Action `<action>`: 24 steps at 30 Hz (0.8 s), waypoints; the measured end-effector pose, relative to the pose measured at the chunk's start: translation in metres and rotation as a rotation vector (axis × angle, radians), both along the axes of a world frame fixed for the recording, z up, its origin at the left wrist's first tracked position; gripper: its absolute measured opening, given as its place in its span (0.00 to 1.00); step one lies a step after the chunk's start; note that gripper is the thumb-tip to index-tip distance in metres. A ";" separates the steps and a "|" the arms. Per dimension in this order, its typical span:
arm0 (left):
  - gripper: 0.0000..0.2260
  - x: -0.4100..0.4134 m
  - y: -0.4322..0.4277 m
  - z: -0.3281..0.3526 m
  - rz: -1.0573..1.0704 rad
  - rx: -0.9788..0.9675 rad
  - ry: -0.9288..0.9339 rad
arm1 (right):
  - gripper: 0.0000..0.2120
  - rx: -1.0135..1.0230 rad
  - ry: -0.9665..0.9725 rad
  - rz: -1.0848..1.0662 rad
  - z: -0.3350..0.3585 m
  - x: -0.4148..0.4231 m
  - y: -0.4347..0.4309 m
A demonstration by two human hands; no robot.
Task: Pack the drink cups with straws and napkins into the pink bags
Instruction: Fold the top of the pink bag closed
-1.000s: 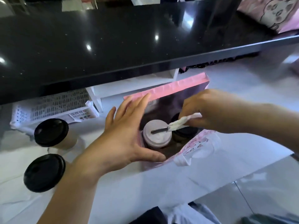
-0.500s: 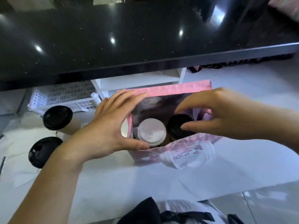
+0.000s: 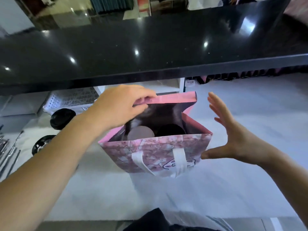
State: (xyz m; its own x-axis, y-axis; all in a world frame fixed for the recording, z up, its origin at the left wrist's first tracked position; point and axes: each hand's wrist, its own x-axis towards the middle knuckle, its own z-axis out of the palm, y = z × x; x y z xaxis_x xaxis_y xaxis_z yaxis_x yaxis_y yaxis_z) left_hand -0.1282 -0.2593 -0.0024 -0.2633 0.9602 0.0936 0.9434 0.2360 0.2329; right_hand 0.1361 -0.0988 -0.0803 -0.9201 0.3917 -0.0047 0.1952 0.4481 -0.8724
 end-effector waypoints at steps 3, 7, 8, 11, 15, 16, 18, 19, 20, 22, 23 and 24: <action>0.11 0.003 0.002 0.010 0.024 -0.026 -0.161 | 0.66 0.015 0.032 0.070 -0.004 -0.007 0.014; 0.09 0.012 0.002 0.018 0.011 -0.165 -0.404 | 0.62 0.017 0.049 0.183 -0.001 -0.025 0.029; 0.09 0.014 0.001 0.017 0.016 -0.212 -0.423 | 0.60 0.018 0.064 0.194 -0.002 -0.029 0.031; 0.09 0.021 -0.003 0.010 0.037 -0.229 -0.503 | 0.44 0.019 0.137 0.133 -0.009 -0.035 0.034; 0.09 0.020 -0.011 0.009 0.079 -0.185 -0.578 | 0.17 -0.109 0.270 -0.007 -0.021 -0.035 0.030; 0.09 0.019 -0.013 0.009 0.076 -0.186 -0.588 | 0.15 -0.120 0.286 -0.037 -0.023 -0.035 0.028; 0.10 0.016 -0.019 0.008 0.070 -0.196 -0.601 | 0.08 -0.106 0.305 -0.076 -0.024 -0.034 0.023; 0.11 0.015 -0.023 0.008 0.069 -0.200 -0.607 | 0.05 -0.096 0.311 -0.090 -0.025 -0.034 0.021; 0.12 0.012 -0.027 0.008 0.075 -0.195 -0.613 | 0.06 -0.089 0.315 -0.112 -0.025 -0.035 0.019; 0.14 0.006 -0.039 0.006 0.111 -0.134 -0.635 | 0.09 -0.090 0.328 -0.144 -0.026 -0.034 0.018; 0.13 0.004 -0.045 0.003 0.140 -0.070 -0.652 | 0.09 -0.094 0.333 -0.156 -0.026 -0.033 0.018; 0.11 0.002 -0.052 -0.002 0.163 0.014 -0.661 | 0.09 -0.096 0.338 -0.168 -0.027 -0.032 0.017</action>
